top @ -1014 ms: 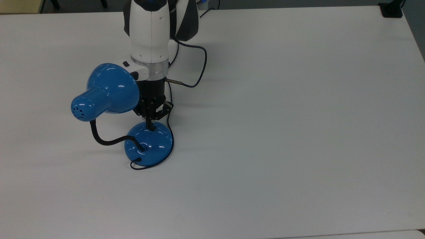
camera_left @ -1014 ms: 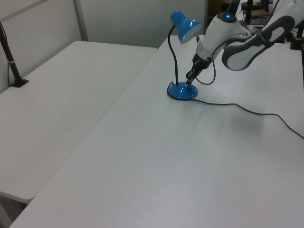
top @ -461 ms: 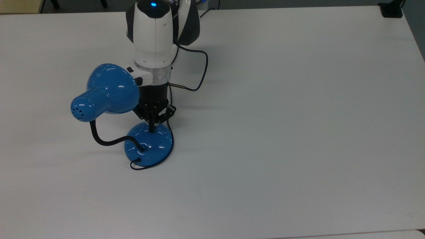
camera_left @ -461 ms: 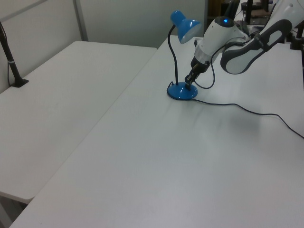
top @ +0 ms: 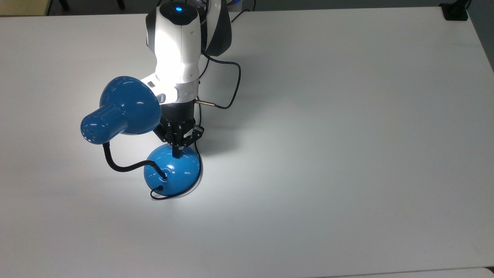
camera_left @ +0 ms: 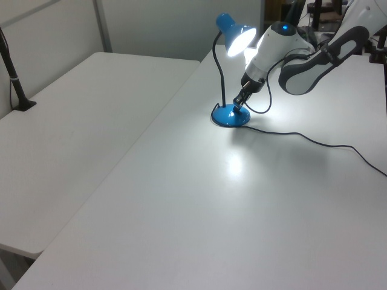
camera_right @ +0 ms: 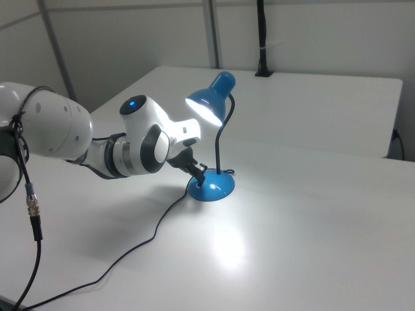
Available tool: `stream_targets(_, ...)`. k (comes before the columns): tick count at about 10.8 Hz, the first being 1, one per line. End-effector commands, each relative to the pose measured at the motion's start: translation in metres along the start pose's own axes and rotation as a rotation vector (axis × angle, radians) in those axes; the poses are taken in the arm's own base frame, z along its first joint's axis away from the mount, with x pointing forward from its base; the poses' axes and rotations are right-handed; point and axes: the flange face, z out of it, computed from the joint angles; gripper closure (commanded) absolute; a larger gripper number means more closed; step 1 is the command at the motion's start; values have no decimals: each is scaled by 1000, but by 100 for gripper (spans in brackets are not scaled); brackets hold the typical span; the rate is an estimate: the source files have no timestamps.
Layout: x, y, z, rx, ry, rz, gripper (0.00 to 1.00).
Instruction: Turn on the lamp
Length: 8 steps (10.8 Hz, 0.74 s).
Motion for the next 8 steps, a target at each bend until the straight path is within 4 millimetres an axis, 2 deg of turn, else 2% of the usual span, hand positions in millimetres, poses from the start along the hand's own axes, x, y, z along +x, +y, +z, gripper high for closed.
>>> stream_targets(1,8,-4,-16,-5,38,3,100)
stream_targets(2,9,-12,-36,-13,28,-2,100)
stream_targets(3,7,-38,-54,-30,-28,-38,100)
stream_targets(5,-12,-92,-76,-47,-142,-117,100)
stream_targets(7,-21,-122,-101,-32,-209,-124,100)
stream_targets(8,-20,-129,-118,-34,-235,-125,100)
